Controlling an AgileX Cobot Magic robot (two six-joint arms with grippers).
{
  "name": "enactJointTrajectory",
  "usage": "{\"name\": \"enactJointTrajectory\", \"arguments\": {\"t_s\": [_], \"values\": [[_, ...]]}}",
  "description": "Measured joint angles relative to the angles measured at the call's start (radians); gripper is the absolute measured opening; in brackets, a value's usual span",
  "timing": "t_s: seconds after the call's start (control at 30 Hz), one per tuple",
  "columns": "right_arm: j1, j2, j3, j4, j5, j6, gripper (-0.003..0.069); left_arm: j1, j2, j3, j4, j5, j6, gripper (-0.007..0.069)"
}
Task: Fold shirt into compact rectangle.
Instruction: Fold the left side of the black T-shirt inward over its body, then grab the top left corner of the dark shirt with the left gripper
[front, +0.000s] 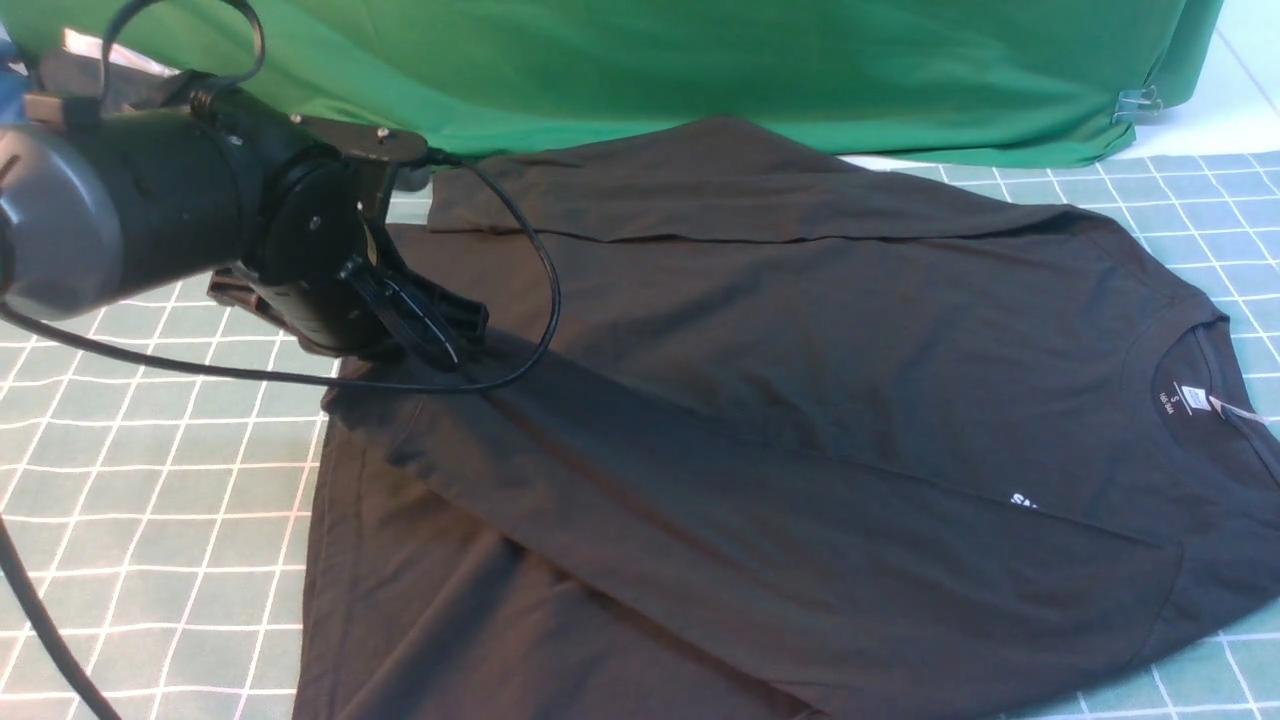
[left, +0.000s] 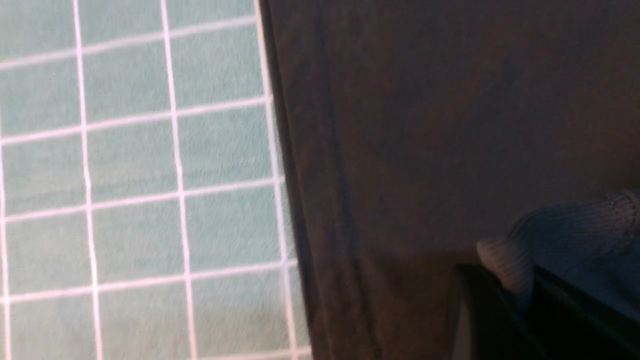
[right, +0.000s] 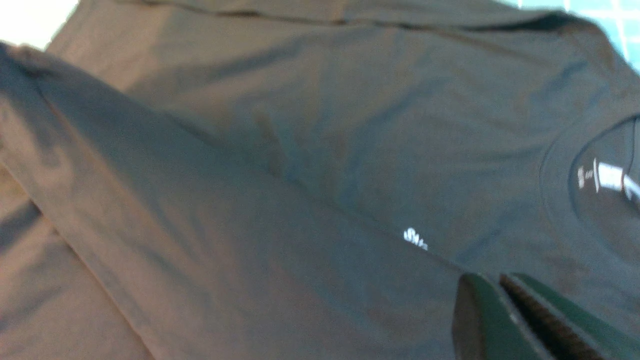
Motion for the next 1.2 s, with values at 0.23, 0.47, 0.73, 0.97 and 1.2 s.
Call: {"name": "enactJointTrajectory", "arguments": {"t_s": [0.23, 0.47, 0.73, 0.97, 1.2], "values": [[0.000, 0.000, 0.009, 0.000, -0.025, 0.001, 0.0039, 0.007, 0.000, 0.000, 0.012, -0.030, -0.005, 0.0242], [0.000, 0.000, 0.009, 0.000, -0.060, 0.001, 0.0039, 0.067, 0.001, -0.006, 0.007, -0.066, -0.040, 0.0357], [0.000, 0.000, 0.009, 0.000, -0.082, 0.008, 0.0039, 0.195, 0.098, -0.306, -0.308, 0.028, 0.076, 0.0147], [0.000, 0.000, 0.009, 0.000, -0.093, 0.008, 0.0039, 0.209, 0.384, -0.693, -0.367, 0.105, 0.140, 0.0011], [0.000, 0.000, 0.009, 0.000, -0.093, 0.009, 0.0040, 0.209, 0.625, -0.925, -0.380, 0.073, 0.137, 0.0099]]}}
